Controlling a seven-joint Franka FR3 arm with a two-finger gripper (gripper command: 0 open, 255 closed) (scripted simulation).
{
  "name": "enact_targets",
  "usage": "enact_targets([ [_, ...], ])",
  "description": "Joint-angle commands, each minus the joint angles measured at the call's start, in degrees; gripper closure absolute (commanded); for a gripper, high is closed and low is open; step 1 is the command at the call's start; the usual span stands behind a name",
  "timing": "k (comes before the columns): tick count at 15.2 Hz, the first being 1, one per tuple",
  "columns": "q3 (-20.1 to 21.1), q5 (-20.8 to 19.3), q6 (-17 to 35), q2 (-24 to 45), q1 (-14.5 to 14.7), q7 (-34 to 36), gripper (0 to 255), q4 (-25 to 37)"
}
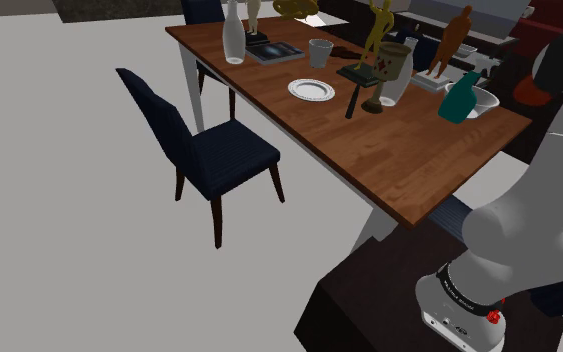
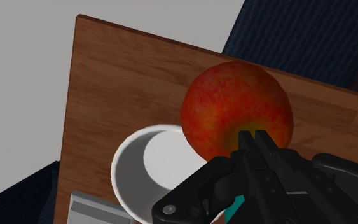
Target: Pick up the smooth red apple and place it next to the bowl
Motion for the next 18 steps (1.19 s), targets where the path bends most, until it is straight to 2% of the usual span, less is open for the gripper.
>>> enact_targets([
  [1,-0.2,-0.9,2.9,-1.5,1.6,0.1,255,-4.3],
  [9,-0.4,-2.2,10.2,-3.6,4.1,0.2,255,-13.6],
  [18,-0.2,-2.5,17.5,-4.2,5.5,0.1,255,-21.5],
])
